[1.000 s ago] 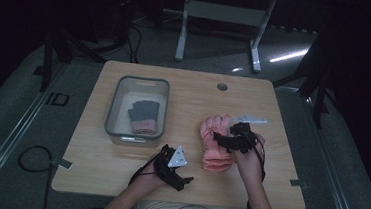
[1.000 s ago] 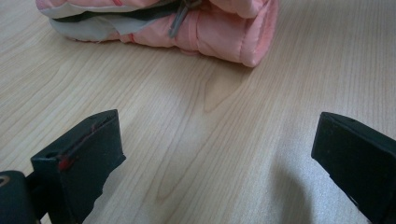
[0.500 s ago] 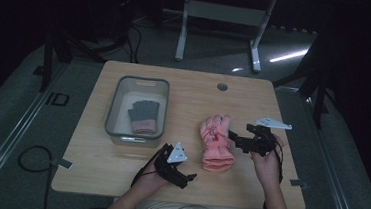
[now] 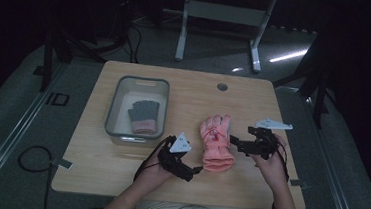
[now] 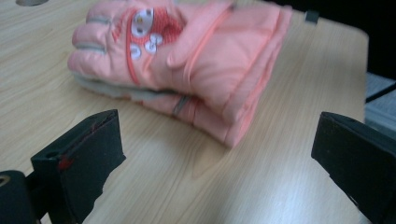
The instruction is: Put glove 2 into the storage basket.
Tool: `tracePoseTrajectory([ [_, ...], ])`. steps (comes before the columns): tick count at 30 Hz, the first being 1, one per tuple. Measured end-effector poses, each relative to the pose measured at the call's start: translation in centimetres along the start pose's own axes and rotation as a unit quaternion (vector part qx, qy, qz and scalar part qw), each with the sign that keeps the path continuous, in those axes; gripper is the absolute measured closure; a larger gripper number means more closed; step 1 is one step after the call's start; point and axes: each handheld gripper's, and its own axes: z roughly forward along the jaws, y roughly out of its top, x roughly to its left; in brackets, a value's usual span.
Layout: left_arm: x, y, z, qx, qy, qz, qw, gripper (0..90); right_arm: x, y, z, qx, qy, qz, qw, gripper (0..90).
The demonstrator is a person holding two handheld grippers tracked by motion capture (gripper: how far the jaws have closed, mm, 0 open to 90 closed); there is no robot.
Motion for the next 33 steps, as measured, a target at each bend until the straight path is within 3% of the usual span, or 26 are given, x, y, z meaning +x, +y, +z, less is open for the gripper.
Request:
tracePoseTrajectory([
  [4,0.1,1.6,0.3,0.009,0.014,0.005,0.9999,3.8,0.3,0.3,0.0,-0.012,0.009,-0.006,0.9999,14.8],
  [6,0.1,2.6,0.8,0.034,0.014,0.018,0.9991,4.1,0.3,0.7,0.1,-0.014,0.003,-0.007,0.9999,21.5],
  [7,0.0,3.1,1.2,0.053,0.024,0.033,0.9978,4.6,0.3,0.8,0.2,-0.012,-0.001,-0.01,0.9999,24.5],
  [8,0.0,3.6,1.5,0.065,0.03,0.044,0.9964,5.1,0.4,1.0,0.3,-0.012,-0.004,-0.013,0.9998,29.3],
  [10,0.4,4.6,2.1,0.067,0.027,0.037,0.9967,10.4,0.5,1.5,0.5,-0.011,-0.004,-0.015,0.9998,51.8],
  [11,0.8,5.2,2.4,0.064,0.023,0.027,0.9973,13.2,0.6,1.7,0.7,-0.009,-0.003,-0.013,0.9999,54.7],
  [13,1.2,6.0,2.9,0.063,0.033,0.03,0.997,15.1,0.8,2.0,1.4,-0.005,-0.001,-0.015,0.9999,64.3],
  [14,1.2,6.0,2.9,0.063,0.033,0.03,0.997,17.3,0.8,2.0,1.4,-0.005,-0.001,-0.015,0.9999,64.3],
  [17,2.3,7.4,3.9,0.072,0.061,0.022,0.9953,19.8,1.5,2.2,3.1,0.01,-0.01,-0.023,0.9996,66.7],
  [19,2.8,7.7,4.4,0.079,0.067,0.008,0.9946,20.9,1.7,2.0,3.8,0.016,-0.021,-0.026,0.9993,62.7],
  [22,3.6,7.9,5.2,0.099,0.077,-0.005,0.9921,20.9,1.3,1.3,4.8,0.041,-0.033,-0.024,0.9983,56.1],
  [25,4.1,7.7,6.2,0.127,0.087,-0.021,0.9879,20.9,0.4,0.2,5.2,0.059,-0.041,-0.011,0.9973,51.5],
  [29,4.8,7.2,7.4,0.143,0.079,-0.049,0.9854,20.8,-0.9,-0.8,5.3,0.073,-0.032,0.007,0.9968,48.8],
  [31,5.3,6.8,8.2,0.158,0.077,-0.062,0.9824,20.8,-1.1,-1.0,5.5,0.083,-0.027,0.011,0.9961,48.8],
  [33,6.0,6.1,8.7,0.164,0.062,-0.093,0.9801,20.8,-1.3,-1.1,5.8,0.095,-0.022,0.011,0.9951,47.7],
])
